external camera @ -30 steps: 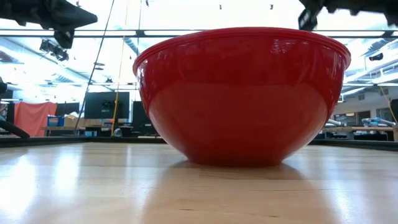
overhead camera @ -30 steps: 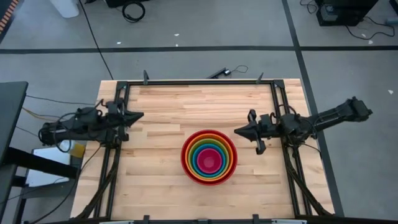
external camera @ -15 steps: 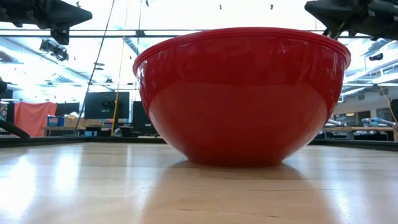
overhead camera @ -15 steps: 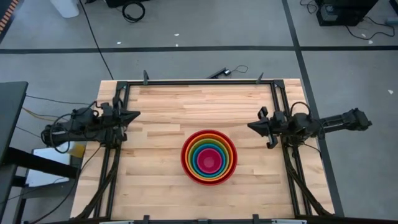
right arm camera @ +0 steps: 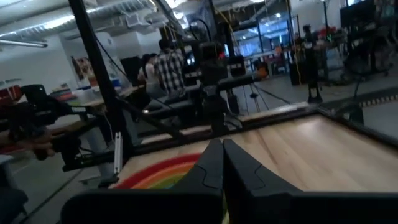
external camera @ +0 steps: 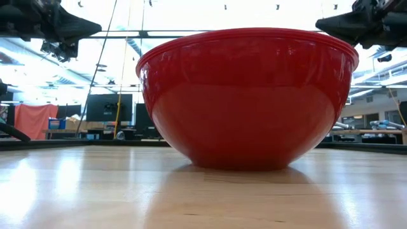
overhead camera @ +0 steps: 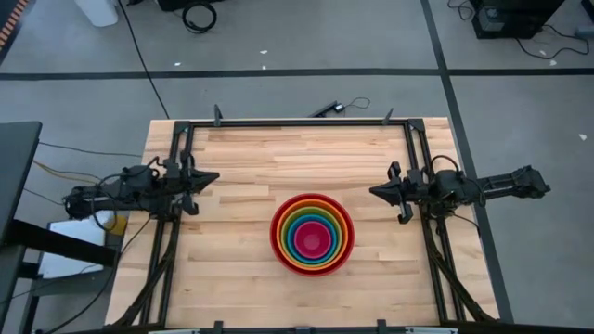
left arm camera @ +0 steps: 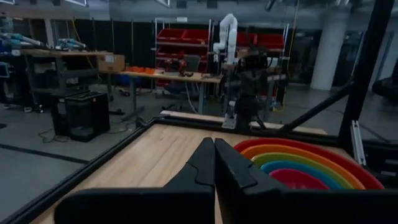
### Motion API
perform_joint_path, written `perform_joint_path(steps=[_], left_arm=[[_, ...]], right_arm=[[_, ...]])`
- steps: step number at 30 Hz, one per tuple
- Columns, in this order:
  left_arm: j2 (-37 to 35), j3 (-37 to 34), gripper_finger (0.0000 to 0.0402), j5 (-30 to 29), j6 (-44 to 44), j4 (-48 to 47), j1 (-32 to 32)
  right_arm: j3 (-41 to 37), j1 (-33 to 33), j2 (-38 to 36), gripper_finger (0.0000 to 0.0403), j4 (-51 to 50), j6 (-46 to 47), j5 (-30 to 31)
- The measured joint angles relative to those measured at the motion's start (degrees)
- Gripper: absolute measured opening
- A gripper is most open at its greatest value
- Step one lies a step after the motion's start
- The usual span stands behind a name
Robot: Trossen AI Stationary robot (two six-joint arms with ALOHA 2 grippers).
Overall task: Nest bowls inside each other
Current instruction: Return to Home Position
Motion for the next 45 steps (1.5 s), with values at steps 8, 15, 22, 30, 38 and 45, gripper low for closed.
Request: perform_joint_path(steps=[8, 15, 22, 30, 38, 45], left_arm=[[0.0, -6.1, 0.0002, 0.0, -3.1, 9.9, 0.0], [0.0, -7.6, 0.0002, -2.5, -4.6, 11.4, 1.8], [0.1, -7.6, 0.0002, -1.8, -5.9, 13.1, 1.1], [0.2, -7.6, 0.0002, 2.4, -6.7, 11.1, -1.6], [0.2, -14.3, 0.0002, 2.4, -8.1, 14.3, -1.3], [2.4, -14.2, 0.0002, 1.3, -13.8, 16.6, -1.4]], right_arm=[[-6.5, -1.5, -0.5, 0.0007, 8.2, 2.0, 0.2], [-6.6, -3.4, -2.3, 0.0007, 8.2, 0.5, -0.9], [-6.6, -6.1, -2.5, 0.0011, 4.1, 0.5, 1.1], [-6.6, -6.3, -2.5, 0.0016, 1.0, 2.9, -6.9], [-6.6, -6.3, -2.5, 0.0018, 1.3, 3.0, -9.2], [-6.6, -6.3, -2.1, 0.002, 0.9, 3.0, -9.3]])
